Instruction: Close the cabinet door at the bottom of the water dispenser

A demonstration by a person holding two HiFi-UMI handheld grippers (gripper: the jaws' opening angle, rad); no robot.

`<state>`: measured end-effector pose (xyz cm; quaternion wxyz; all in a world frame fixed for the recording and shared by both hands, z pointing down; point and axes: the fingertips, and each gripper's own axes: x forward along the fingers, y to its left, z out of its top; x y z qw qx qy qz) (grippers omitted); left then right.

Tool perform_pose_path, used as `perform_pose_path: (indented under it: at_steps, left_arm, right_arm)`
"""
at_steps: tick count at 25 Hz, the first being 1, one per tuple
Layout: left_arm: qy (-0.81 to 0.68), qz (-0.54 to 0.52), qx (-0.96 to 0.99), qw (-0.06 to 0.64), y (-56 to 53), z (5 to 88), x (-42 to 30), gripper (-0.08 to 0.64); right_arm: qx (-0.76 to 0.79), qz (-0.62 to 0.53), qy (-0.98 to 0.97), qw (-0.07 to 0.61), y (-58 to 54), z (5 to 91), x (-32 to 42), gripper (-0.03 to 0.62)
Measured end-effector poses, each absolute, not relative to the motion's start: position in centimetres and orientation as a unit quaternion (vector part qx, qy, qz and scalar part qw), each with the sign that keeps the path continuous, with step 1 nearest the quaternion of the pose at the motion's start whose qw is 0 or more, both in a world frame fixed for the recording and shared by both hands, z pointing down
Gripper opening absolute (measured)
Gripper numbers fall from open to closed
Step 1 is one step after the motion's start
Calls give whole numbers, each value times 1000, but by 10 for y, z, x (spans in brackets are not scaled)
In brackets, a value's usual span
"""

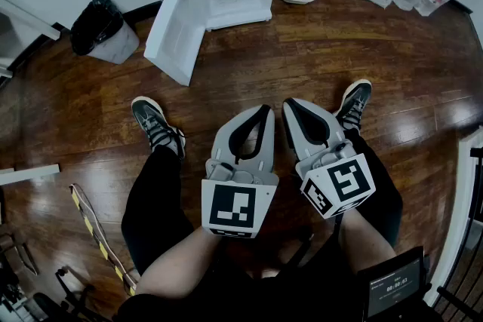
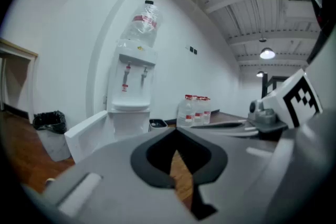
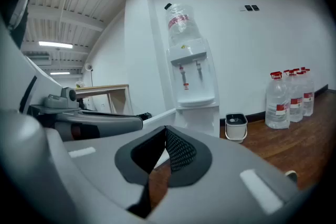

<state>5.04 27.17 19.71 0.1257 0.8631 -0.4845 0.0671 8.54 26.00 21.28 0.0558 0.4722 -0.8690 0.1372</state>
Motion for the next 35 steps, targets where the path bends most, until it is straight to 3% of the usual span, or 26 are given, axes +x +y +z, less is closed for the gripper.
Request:
perform_pose_path:
  at_steps: [4,12,18,26,31,35]
  left_arm:
    - [-481,72,861,150,270,200,42,21]
    - [-511,61,847,134,238,202,9,21]
    - [-528,53,818,222,206,224,-31,21]
    - [-648,72,703,286,160,276,-147,23]
    - [-723,49,621,298,137,302,-212,116]
    - [-730,-50,576,364,116,317,-241,121]
  right_arm:
    - [468,155,-868,57,258,218,75,5]
    - [473,148,-867,57,227,208,67,5]
    - [459,153,-873,60,206,205,44,5]
    - [452,152,-877,67,176,204,38,5]
    - [456,157,-874,66,155,204,40,5]
    - [456,160,-873,61,139,200,43,5]
